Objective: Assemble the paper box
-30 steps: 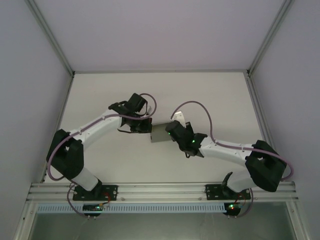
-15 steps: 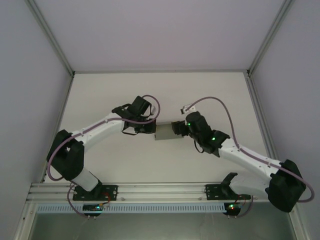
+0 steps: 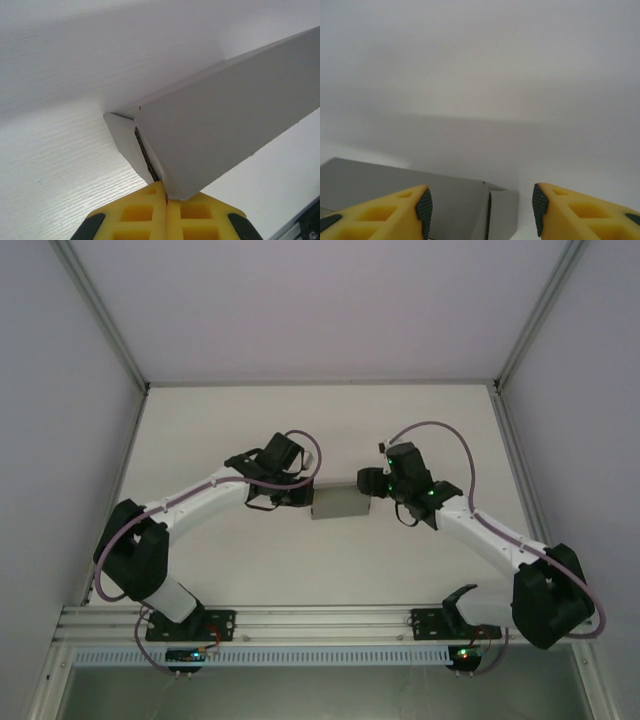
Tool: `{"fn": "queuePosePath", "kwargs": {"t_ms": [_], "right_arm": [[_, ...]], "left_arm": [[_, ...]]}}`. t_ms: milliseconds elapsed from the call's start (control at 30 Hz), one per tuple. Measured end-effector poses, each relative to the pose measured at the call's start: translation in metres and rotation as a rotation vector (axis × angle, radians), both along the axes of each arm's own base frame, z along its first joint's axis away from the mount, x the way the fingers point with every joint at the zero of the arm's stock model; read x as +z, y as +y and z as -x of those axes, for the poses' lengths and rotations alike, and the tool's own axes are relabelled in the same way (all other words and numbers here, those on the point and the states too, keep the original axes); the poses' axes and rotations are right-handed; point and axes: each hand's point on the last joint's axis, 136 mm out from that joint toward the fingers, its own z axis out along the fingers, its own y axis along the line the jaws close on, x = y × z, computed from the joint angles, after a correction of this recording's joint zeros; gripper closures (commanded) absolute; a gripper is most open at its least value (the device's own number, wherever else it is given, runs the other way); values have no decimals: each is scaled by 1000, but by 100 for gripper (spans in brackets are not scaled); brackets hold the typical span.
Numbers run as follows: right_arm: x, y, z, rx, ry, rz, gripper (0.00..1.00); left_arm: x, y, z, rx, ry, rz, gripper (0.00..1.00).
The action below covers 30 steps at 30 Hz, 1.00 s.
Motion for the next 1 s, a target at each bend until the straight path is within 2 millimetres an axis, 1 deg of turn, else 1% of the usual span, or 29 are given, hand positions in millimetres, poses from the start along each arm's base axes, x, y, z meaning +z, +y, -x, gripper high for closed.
{"fn": "queuePosePath", "kwargs": {"t_ms": [33,67,100,233,367,400,433,467,500,533,600,667,800,900,933,1000], "right_arm": [[-8,0,3,-3,24,-5,47],[-14,0,6,-7,41,-16,49],[-16,0,7,-12,49,-32,51],[-18,2,8,-31,47,-90,54],[-22,3,10,-48,47,-129,59],[-24,3,10,-51,50,-137,60],[-26,4,11,-55,53,-146,60],[-26,4,11,-58,53,-155,60],[-26,4,11,-60,51,-161,60],[-27,4,11,-62,48,-166,60],[-27,4,11,-66,44,-174,60],[-27,4,11,-69,41,-182,60],[-26,4,10,-70,34,-189,60],[-26,4,10,-70,33,-189,60],[-26,4,10,-70,33,-189,60],[-27,4,11,-70,34,-189,60]], "left_arm": [[0,0,0,-1,-1,1,100],[0,0,0,-1,-1,0,96],[0,0,0,-4,-2,-1,92],[0,0,1,-23,-10,-7,80],[0,8,10,-58,-3,-40,52],[2,10,12,-62,-1,-43,47],[5,12,15,-71,-7,-44,40],[11,13,16,-75,-17,-40,28],[17,14,17,-77,-30,-32,8],[24,15,18,-83,-48,-23,0],[36,18,16,-73,-77,-5,1],[44,21,9,-52,-102,12,0],[45,33,-20,47,-112,48,0],[38,36,-40,96,-105,88,0],[31,36,-42,100,-89,96,1],[16,33,-38,98,-44,102,5]]}}
